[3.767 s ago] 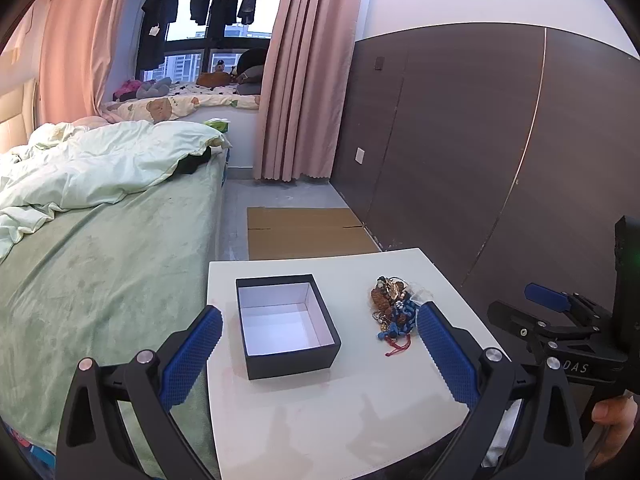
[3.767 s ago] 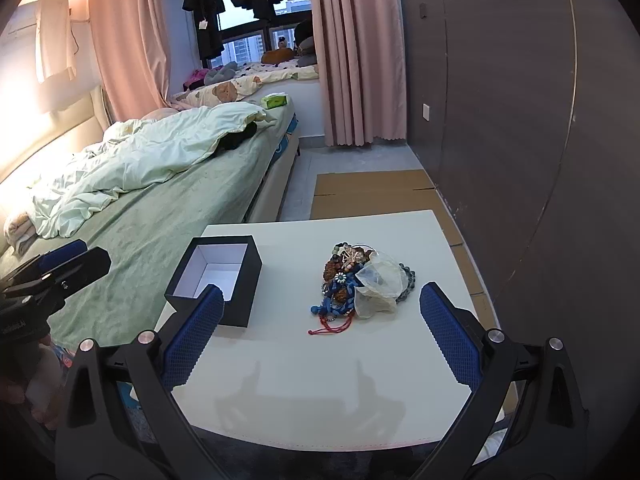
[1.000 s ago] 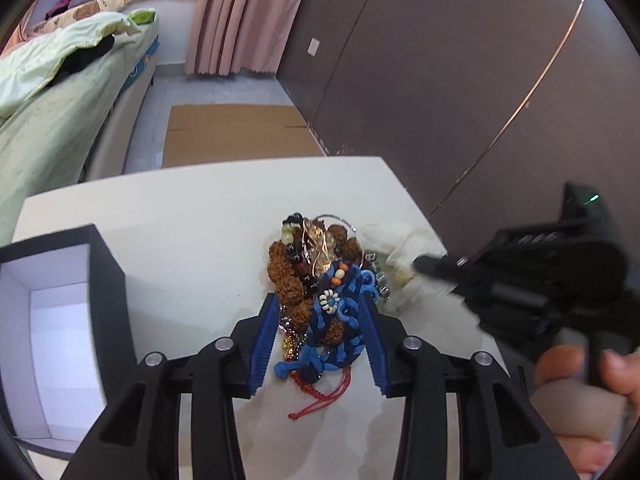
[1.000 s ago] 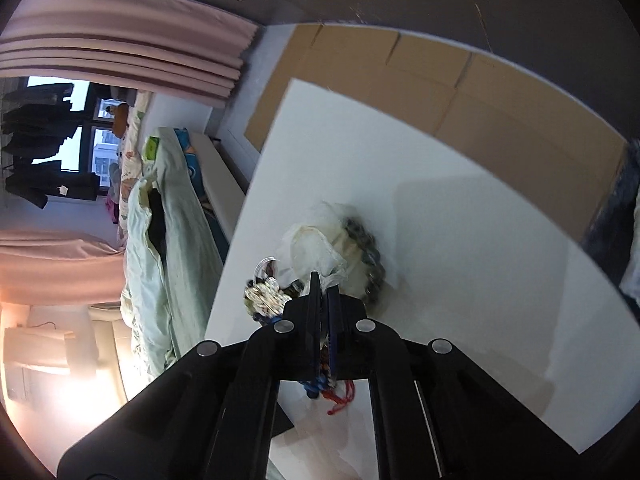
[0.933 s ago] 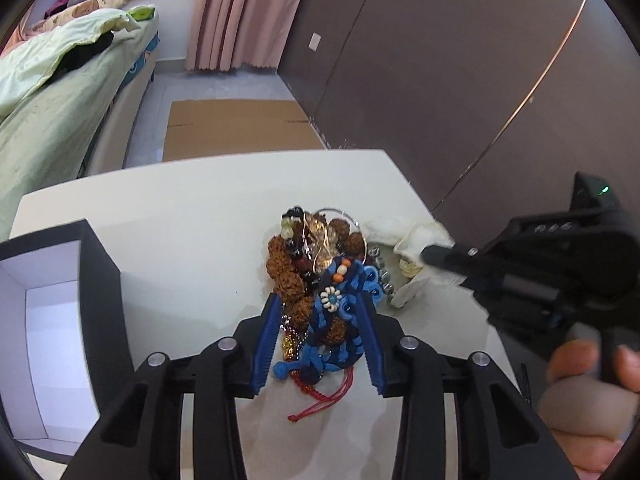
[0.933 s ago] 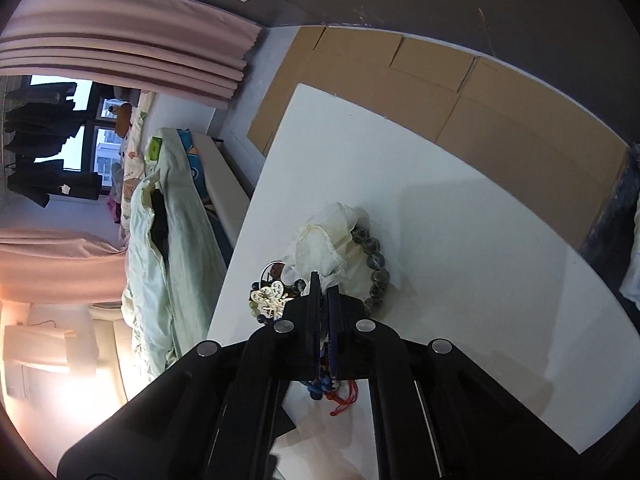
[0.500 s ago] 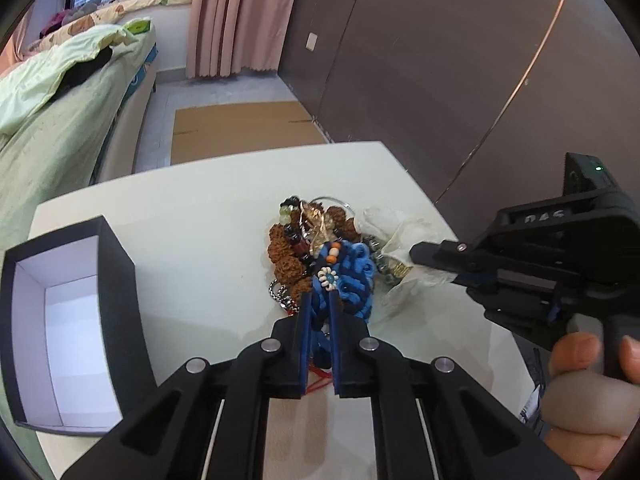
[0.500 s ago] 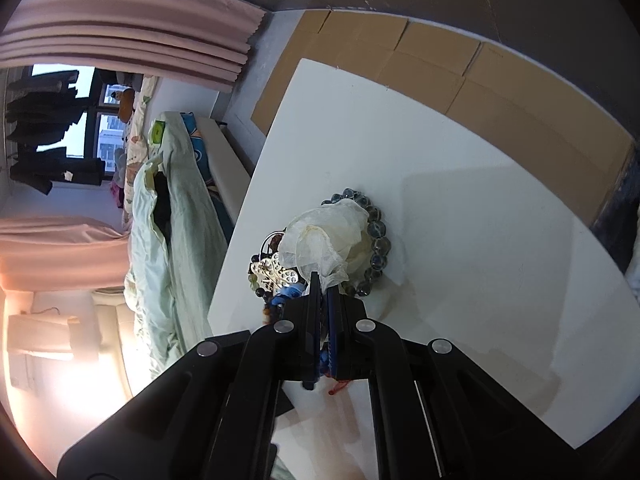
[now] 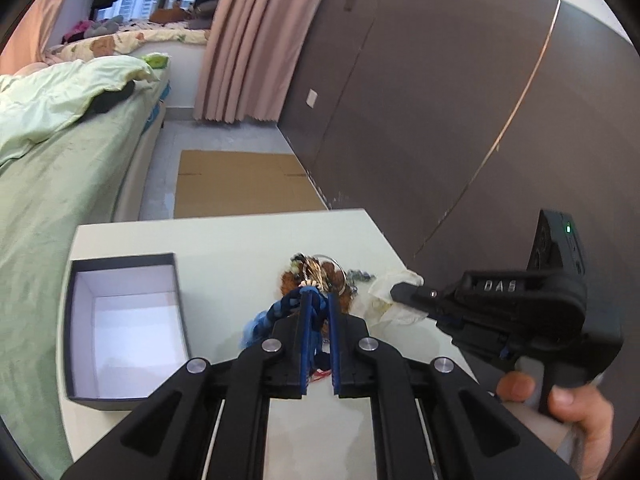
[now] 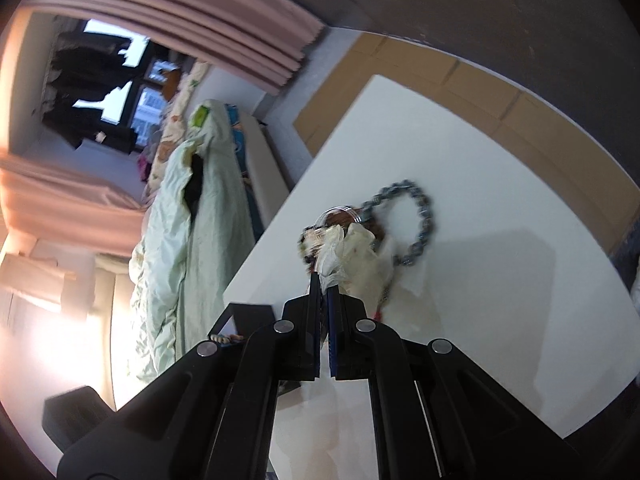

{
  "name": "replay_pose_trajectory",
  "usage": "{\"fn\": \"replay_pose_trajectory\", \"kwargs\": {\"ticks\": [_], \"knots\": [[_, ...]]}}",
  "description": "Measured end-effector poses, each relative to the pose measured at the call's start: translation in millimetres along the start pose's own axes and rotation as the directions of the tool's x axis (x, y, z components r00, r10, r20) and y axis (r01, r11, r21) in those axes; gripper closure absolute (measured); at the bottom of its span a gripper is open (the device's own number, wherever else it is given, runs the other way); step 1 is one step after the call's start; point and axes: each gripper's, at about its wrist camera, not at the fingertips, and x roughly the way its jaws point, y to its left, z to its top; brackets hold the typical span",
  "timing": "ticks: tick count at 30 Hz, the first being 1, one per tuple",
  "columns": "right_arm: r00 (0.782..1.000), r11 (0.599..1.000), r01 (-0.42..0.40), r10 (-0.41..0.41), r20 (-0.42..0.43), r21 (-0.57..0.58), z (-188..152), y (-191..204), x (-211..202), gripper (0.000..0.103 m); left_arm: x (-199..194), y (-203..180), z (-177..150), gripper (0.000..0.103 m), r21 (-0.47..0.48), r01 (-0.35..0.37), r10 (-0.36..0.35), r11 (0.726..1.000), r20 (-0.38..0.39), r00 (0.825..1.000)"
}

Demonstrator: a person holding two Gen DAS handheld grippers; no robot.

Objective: Organize jewelry
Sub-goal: 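Drop the blue bracelet and white bag into the black box with both tools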

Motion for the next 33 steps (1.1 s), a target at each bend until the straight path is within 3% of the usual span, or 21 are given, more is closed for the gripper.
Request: {"fn": "replay_pose_trajectory", "kwargs": {"ticks": [10,19,20,21,23,31,32,33], "knots": [[0.988,0.973,-0.153,0.151,-0.022,-0.173,-37.5,65.6,10.4,0.098,-54.4,34.4,15.8,0.098,-0.054,-0.024,0.028,0.998,0.087,0.996],[0.969,0.936,-0.247,0.234,-0.082,-0.249,-67.9,106.0,37.5,0.098,-65.6,80.6,19.1,0.094,-0.152,-0.100,0.109,0.983,0.055,0.993],[0.968,0.934,-0.251,0.237,-0.088,-0.253,-69.7,108.8,39.9,0.098,-65.4,85.6,19.1,0.085,-0.169,-0.111,0.120,0.979,0.048,0.992],[0.966,0.931,-0.255,0.239,-0.095,-0.259,-72.3,112.4,43.7,0.098,-66.3,90.1,18.9,0.068,-0.185,-0.115,0.125,0.976,0.047,0.991],[0.965,0.928,-0.260,0.240,-0.106,-0.266,-75.7,117.6,49.8,0.098,-74.4,98.1,19.0,0.049,-0.210,-0.128,0.146,0.969,0.074,0.987],[0.957,0.913,-0.280,0.241,-0.163,-0.296,-87.6,131.8,71.8,0.098,-92.4,117.0,20.3,0.048,-0.262,-0.151,0.183,0.953,0.101,0.978],[0.958,0.911,-0.275,0.234,-0.164,-0.308,-88.0,136.1,73.9,0.096,-93.7,118.3,20.8,0.046,-0.267,-0.152,0.185,0.952,0.102,0.977],[0.956,0.909,-0.280,0.237,-0.170,-0.308,-87.0,136.5,75.3,0.082,-95.5,119.4,20.2,0.041,-0.273,-0.155,0.190,0.949,0.105,0.976]]}}
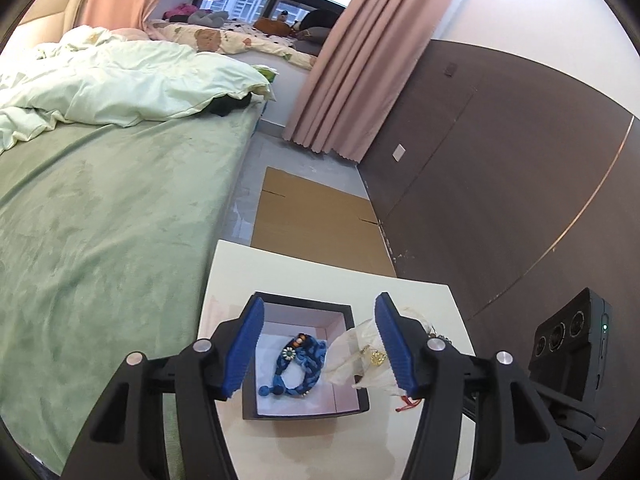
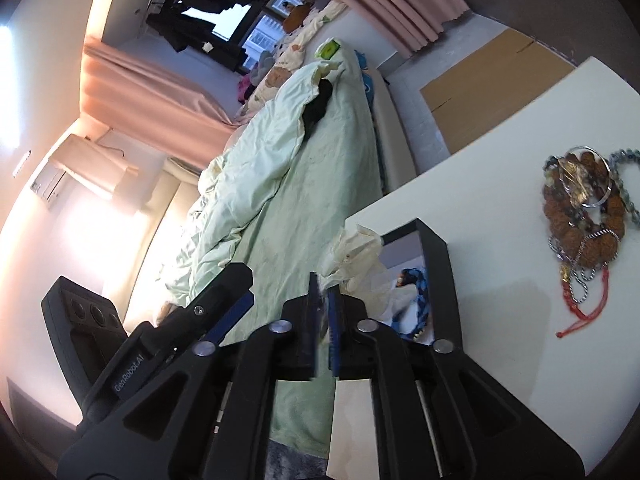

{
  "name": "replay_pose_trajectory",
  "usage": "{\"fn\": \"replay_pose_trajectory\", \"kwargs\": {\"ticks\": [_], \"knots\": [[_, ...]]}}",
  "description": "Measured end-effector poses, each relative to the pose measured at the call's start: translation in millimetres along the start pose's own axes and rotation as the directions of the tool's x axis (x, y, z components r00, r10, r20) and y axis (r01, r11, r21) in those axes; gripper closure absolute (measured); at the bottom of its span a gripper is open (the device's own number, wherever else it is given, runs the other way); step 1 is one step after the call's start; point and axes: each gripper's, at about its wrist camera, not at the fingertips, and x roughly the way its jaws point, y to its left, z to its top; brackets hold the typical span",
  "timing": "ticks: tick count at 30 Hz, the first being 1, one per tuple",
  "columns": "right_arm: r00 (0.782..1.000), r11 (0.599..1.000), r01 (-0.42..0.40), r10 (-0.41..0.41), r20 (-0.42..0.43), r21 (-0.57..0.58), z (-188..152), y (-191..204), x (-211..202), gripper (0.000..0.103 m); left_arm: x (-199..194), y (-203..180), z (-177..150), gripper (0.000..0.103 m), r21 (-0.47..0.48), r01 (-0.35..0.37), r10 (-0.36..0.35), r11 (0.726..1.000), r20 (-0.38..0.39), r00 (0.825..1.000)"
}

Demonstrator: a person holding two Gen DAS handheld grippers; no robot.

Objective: Organize jewelry
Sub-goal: 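Drop the blue bracelet and white bag into the black box with both tools, then close the right tool on the grey-green bead bracelet in the pile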

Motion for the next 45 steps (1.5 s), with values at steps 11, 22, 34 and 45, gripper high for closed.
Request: {"fn": "replay_pose_trajectory", "kwargs": {"ticks": [11,22,34,45], "knots": [[0.985,0.987,0.135,-0.143,0.100,0.084,3.5,-30.9,-41.4,0.029,-2.3,-6.4,-2.1,0.033,0.005,-0.007,0.007,1.000,0.004,1.000],[0.947,0.941,0.282,-0.304,0.107,0.186,10.3,-65.9,-80.6,0.029,15.9,-37.4,-13.8,0.025,0.057,0.015,-0.013,0.998,-0.025,1.000],[0.936,0.926,0.294,-0.329,0.125,0.239,21.4,-94.9,-120.0,0.016,48.5,-77.5,-35.3,0.024,0.151,0.062,-0.048,0.987,-0.094,0.994],[0.940,0.889,0.288,-0.334,0.073,0.356,30.2,-136.9,-120.1,0.035,84.9,-94.3,-45.8,0.041,0.149,0.128,-0.100,0.980,-0.185,0.978]]}}
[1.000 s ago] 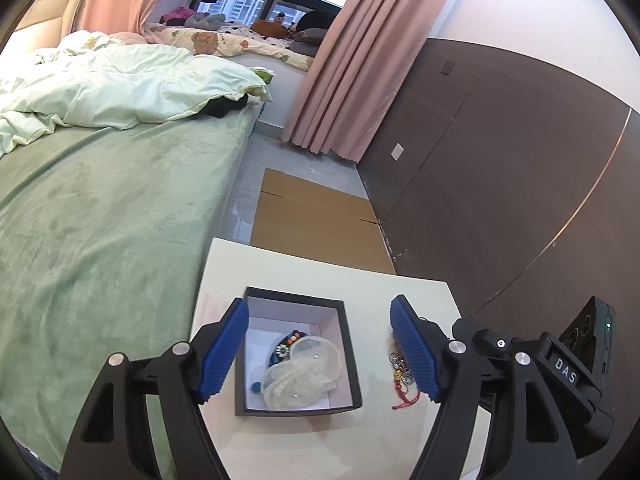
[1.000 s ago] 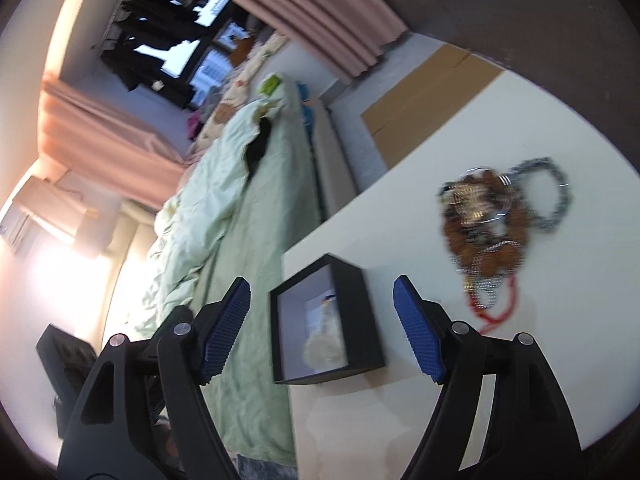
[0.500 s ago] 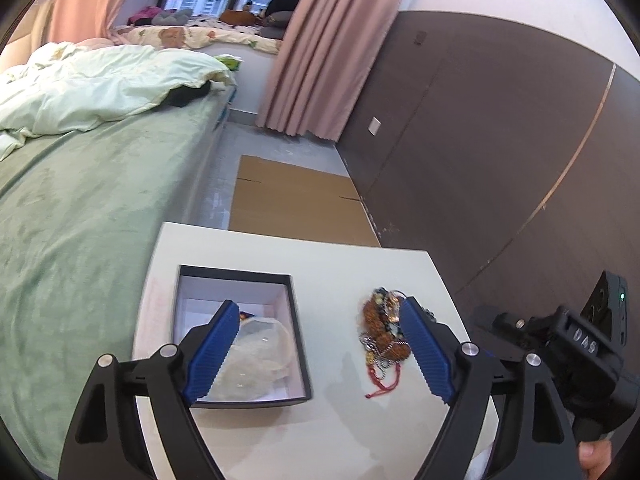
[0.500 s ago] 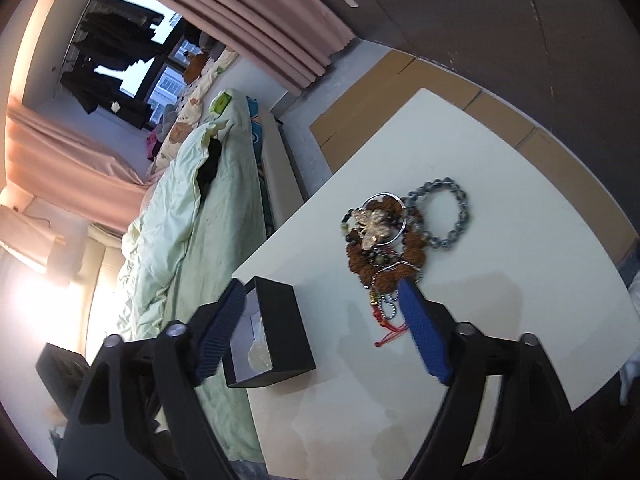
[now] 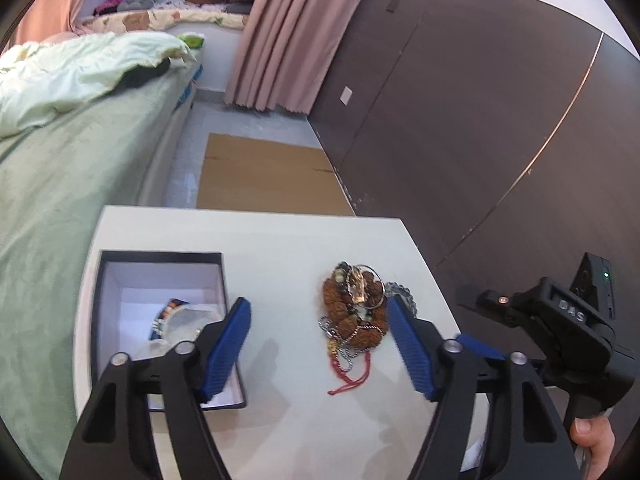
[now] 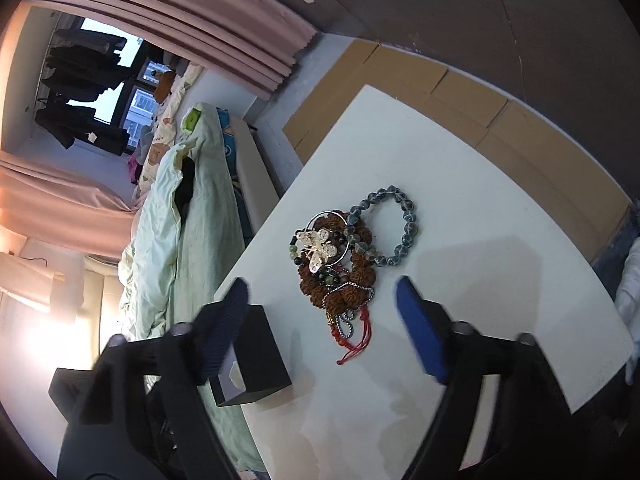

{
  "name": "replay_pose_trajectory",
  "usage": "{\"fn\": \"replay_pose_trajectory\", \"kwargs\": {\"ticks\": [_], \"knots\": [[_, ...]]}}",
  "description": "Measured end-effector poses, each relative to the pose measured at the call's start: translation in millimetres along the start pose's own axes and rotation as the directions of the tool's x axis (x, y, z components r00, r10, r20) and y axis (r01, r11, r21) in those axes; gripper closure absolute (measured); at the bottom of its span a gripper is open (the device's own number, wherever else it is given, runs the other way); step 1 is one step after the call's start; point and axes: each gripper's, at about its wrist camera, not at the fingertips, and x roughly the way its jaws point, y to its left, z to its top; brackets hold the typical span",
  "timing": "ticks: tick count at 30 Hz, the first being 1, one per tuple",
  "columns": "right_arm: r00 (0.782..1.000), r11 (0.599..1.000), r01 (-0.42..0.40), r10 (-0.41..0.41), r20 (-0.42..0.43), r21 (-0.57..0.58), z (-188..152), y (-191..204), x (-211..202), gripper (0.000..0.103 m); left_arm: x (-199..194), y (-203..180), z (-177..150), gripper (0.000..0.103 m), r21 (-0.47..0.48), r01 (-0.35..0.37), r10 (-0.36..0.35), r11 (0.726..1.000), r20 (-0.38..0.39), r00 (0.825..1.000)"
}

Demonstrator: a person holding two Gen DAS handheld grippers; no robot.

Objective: Organize jewelry
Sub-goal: 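Close the right tool on the grey-green bead bracelet in the pile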

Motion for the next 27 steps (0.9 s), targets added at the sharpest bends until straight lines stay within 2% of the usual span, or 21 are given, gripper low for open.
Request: {"fn": "replay_pose_trajectory", "kwargs": {"ticks": [2,5,12,15,18,22,23,25,26,27], "knots": [[1.000,1.000,-0.003,0.004,-0.023,0.022,3.2,-5.0,7.3,0.043,10.0,-2.1,-0.3,0.046,-0.003,0.011,-0.011,1.000,-0.023,1.000],[0.999,0.999,0.016,-0.014,-0.052,0.049,8.9,-12.2,19.1,0.045,19.7,-4.4,-0.1,0.049,-0.001,0.021,-0.021,1.000,-0.037,0.999],[0.983,0.983,0.180,-0.181,-0.025,-0.017,29.4,-9.4,43.5,0.058,40.8,-1.8,5.6,0.059,-0.023,0.040,-0.041,0.999,-0.057,0.998],[0.956,0.953,0.293,-0.294,-0.007,-0.072,34.5,-6.1,57.1,0.059,54.5,-2.5,15.9,0.060,-0.020,0.048,-0.050,0.999,-0.068,0.996],[0.936,0.930,0.347,-0.352,-0.021,-0.118,37.9,-4.0,73.1,0.060,69.4,-3.4,23.9,0.064,-0.028,0.064,-0.066,0.998,-0.088,0.994],[0.904,0.885,0.422,-0.427,0.018,-0.197,38.8,6.0,84.1,0.062,92.9,0.5,28.8,0.065,-0.059,0.076,-0.084,0.995,-0.129,0.988],[0.893,0.870,0.444,-0.449,0.029,-0.213,38.1,8.0,86.4,0.065,98.8,1.9,29.3,0.065,-0.071,0.078,-0.088,0.994,-0.140,0.986],[0.882,0.854,0.464,-0.469,0.037,-0.237,37.0,10.1,90.3,0.079,109.8,3.9,30.3,0.066,-0.096,0.086,-0.101,0.992,-0.157,0.983],[0.879,0.848,0.469,-0.475,0.037,-0.247,35.7,11.3,92.7,0.080,113.3,4.1,31.0,0.067,-0.101,0.088,-0.103,0.991,-0.160,0.982],[0.882,0.850,0.461,-0.470,0.031,-0.256,34.3,11.5,95.1,0.093,117.1,4.1,31.6,0.068,-0.107,0.090,-0.107,0.990,-0.165,0.981]]}}
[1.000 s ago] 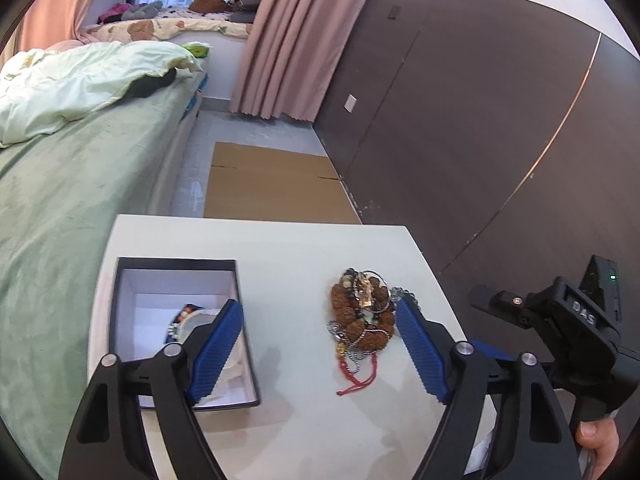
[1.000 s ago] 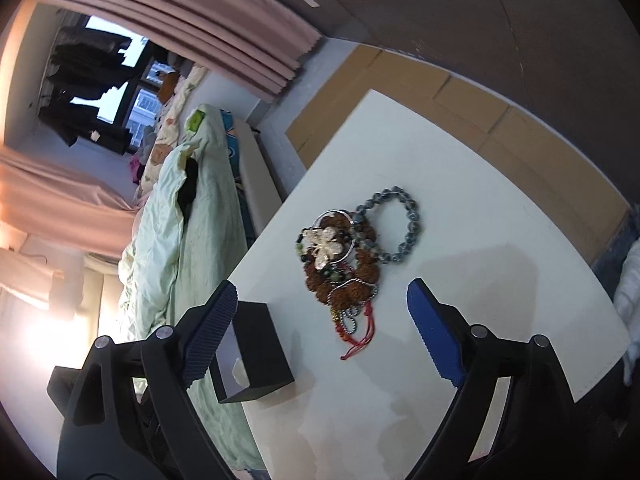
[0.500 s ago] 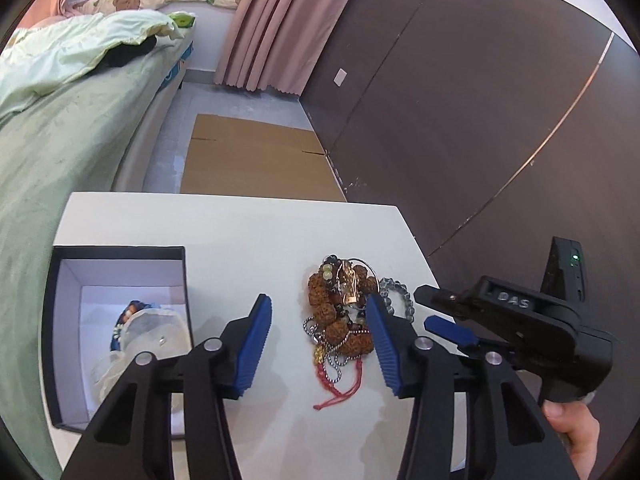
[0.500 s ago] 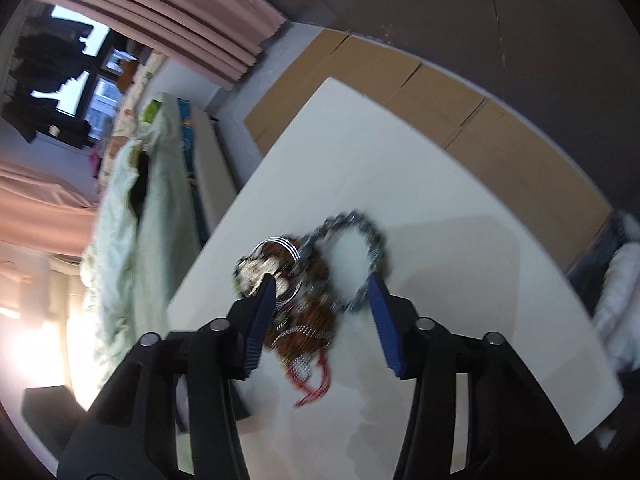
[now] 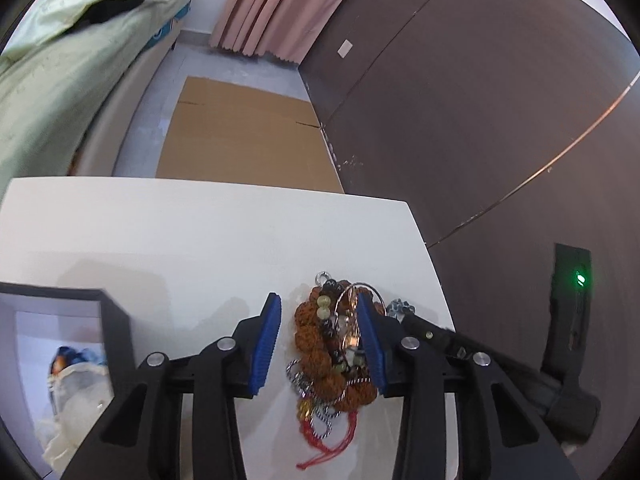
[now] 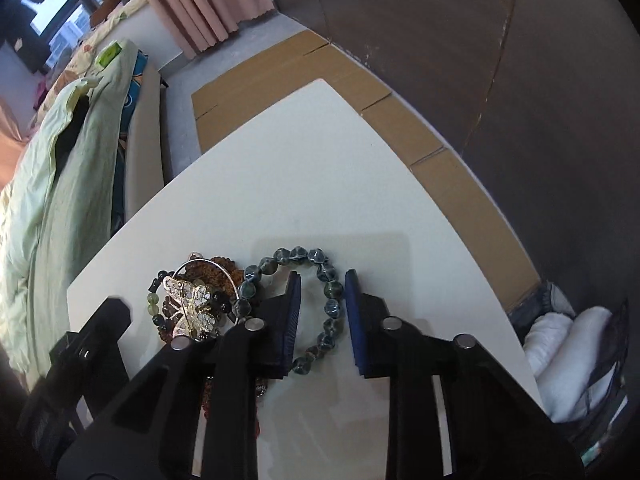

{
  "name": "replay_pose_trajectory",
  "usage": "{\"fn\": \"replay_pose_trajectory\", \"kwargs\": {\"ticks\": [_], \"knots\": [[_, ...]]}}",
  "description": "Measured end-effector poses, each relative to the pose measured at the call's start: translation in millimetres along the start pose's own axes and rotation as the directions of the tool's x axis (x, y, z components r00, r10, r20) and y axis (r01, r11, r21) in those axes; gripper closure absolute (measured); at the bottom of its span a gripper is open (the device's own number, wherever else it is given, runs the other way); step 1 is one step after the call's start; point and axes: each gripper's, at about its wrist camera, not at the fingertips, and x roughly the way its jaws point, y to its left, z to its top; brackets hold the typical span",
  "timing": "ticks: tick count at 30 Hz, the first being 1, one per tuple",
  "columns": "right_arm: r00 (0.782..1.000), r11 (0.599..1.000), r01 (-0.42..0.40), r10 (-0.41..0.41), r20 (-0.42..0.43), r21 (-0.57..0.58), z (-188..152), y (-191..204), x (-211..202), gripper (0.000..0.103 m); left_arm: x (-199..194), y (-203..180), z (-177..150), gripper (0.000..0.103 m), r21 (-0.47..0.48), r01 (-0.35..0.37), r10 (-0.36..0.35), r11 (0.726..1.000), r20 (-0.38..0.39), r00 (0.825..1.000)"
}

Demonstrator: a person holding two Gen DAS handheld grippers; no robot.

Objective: Organize jewelry
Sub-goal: 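Close the right tool on the grey-green bead bracelet in the pile, then lift the grey-green bracelet with the right tool and release it into the box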

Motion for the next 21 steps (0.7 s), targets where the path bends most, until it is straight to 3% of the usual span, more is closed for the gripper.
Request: {"fn": "replay_pose_trajectory", "kwargs": {"ticks": [9,12,21], "knots": [[0.997,0.996,-0.081,0.081,0.013,0.026,0.3,-2.9,-7.1,0.093,27.3,-4.1,6.4,0.085,0.006,0.000,0.001,1.000,-0.030,1.000],[0.994,0.994,-0.109,0.108,0.028,0.031,0.4,-3.6,-15.9,0.093,29.3,-2.2,3.7,0.097,0.009,-0.014,0.014,1.000,-0.035,0.999],[0.977,0.977,-0.206,0.202,0.064,0.053,1.0,-4.7,-35.7,0.093,7.5,-8.0,-1.8,0.098,0.021,0.022,-0.022,1.000,0.010,1.000]]}}
